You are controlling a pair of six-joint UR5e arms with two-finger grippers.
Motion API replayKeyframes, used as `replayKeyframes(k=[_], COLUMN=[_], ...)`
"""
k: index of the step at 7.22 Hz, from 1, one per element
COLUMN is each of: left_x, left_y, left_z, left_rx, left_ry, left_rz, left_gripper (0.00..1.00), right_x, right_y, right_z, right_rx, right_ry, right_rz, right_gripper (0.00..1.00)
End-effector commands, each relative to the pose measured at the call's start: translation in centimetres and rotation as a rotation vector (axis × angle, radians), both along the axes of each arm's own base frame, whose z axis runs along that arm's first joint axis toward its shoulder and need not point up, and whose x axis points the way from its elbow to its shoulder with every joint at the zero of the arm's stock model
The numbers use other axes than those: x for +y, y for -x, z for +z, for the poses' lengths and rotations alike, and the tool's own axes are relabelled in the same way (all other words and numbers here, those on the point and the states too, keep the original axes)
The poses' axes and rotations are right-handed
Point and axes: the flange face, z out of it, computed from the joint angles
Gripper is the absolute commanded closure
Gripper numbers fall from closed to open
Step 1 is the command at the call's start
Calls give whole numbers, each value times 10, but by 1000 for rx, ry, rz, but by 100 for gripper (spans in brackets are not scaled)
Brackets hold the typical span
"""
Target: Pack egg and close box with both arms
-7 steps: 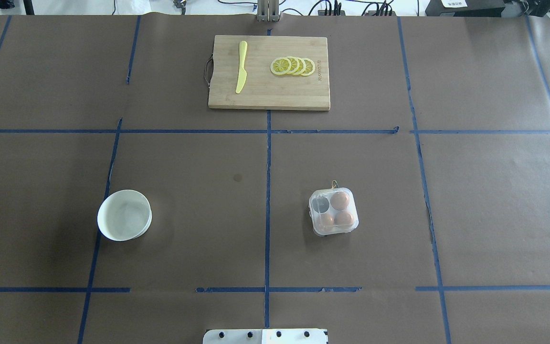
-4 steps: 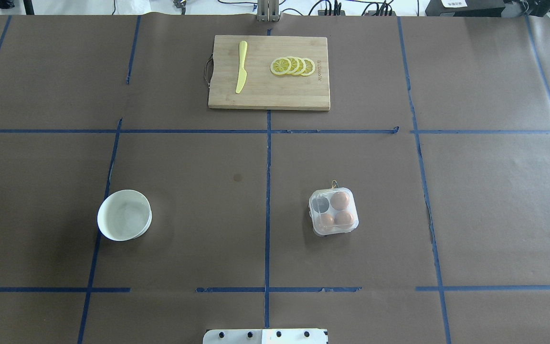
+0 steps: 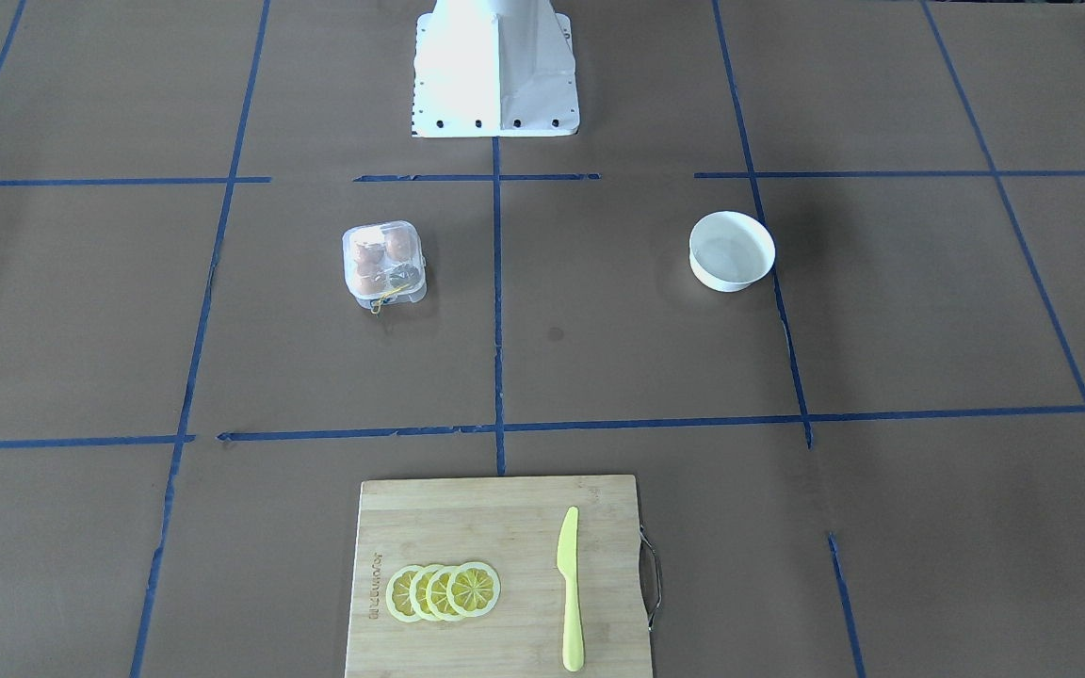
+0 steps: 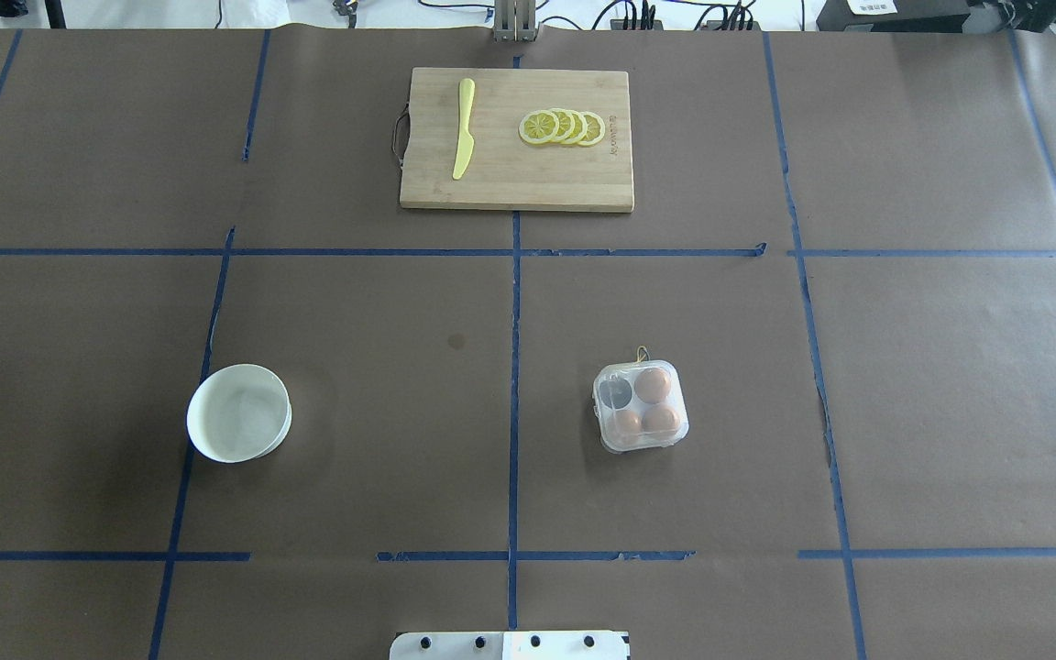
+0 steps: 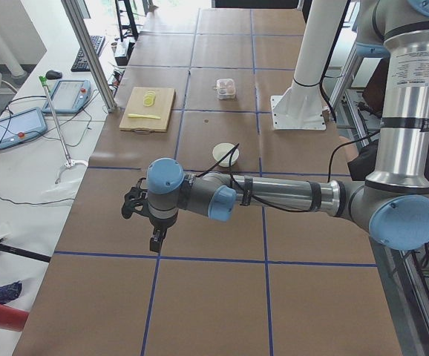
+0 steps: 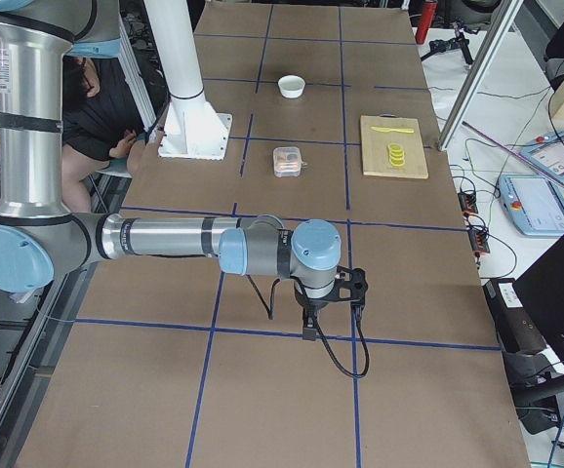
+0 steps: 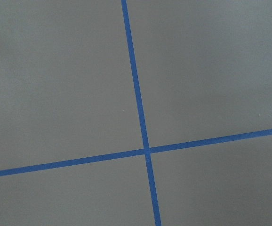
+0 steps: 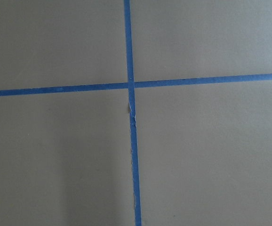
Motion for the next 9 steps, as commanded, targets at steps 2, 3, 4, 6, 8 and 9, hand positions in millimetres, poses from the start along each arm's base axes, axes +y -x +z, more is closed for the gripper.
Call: replayKeyframes(k=[2,3,4,6,8,9], left_x=[-1,-1,-1,0,-1,-1], left_y=[-6,-19,-22,-22,-34,-37], left_z=[3,4,5,6,6,12], left_rx=[0,-1,-1,-1,-1,-3], left_ry=[1,3,6,6,4,14], left_rz=[11,37,42,44,65,72], left_gripper=[0,0,0,0,0,0], right_x=[3,3,4,4,4,4], right_y=[14,14,15,15,15,15], right_z=[8,8,8,7,6,6], right_rx=[0,0,-3,-4,-4,-6], right_ry=[7,4,4,-1,-2,-2], right_rz=[-40,-40,-40,-41,-41,-41], right_gripper=[0,0,0,0,0,0])
